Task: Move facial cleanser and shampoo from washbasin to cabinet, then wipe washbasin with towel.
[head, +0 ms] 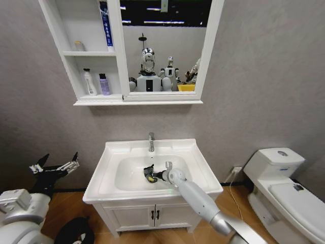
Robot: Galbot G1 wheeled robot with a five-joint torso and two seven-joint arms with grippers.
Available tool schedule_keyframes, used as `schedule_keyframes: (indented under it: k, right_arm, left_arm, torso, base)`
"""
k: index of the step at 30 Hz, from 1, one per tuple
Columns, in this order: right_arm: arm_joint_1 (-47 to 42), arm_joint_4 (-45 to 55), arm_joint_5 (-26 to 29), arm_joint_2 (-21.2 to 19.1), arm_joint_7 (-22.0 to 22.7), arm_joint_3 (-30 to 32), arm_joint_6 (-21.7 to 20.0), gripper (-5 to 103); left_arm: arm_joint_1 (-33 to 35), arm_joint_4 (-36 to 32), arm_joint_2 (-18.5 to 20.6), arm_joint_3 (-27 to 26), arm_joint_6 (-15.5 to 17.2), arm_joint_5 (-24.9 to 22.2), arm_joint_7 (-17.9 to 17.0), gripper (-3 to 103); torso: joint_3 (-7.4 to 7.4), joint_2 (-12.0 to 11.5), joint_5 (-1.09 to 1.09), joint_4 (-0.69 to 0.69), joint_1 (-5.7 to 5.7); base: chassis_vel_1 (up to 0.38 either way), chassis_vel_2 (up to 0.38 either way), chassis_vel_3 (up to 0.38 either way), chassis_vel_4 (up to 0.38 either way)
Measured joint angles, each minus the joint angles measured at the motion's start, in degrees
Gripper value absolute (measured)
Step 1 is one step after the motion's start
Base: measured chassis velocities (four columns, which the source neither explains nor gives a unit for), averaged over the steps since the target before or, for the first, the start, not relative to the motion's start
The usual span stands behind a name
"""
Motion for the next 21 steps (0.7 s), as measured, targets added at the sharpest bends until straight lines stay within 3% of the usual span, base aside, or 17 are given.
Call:
schedule_keyframes:
  k: [2,9,21]
  right_arm:
    - [-1.7,3.3,0.5,-2.2,2.8,1.5,-1.6,3]
    - [-4.1,7.5,-0.3,-5.8,5.5,4.0,-2.1,3]
    - [-5.7,10.5,-2.4,-9.8,6.6,7.0,-2.0,3]
  left_arm:
    - [-0.1,0.0,-0.1,0.6,0.0,0.3,0.0,100]
    - [0.6,0.0,-0.2,0.2,0.0,0.3,0.1,100]
    - [0.7,0.0,-1.1,1.3,0.1,0.9,0.1,100]
  torso:
    - [0.00,0.0,0.00,0.00,0.00]
    - [0.00,0.0,0.01,0.01,0.00]
    - [0.00,0.0,0.01,0.02,0.00]
  base:
    - [0.000,0.000,0.000,0.000]
    - [0.000,0.000,0.000,0.000]
    - [0.000,0.000,0.000,0.000]
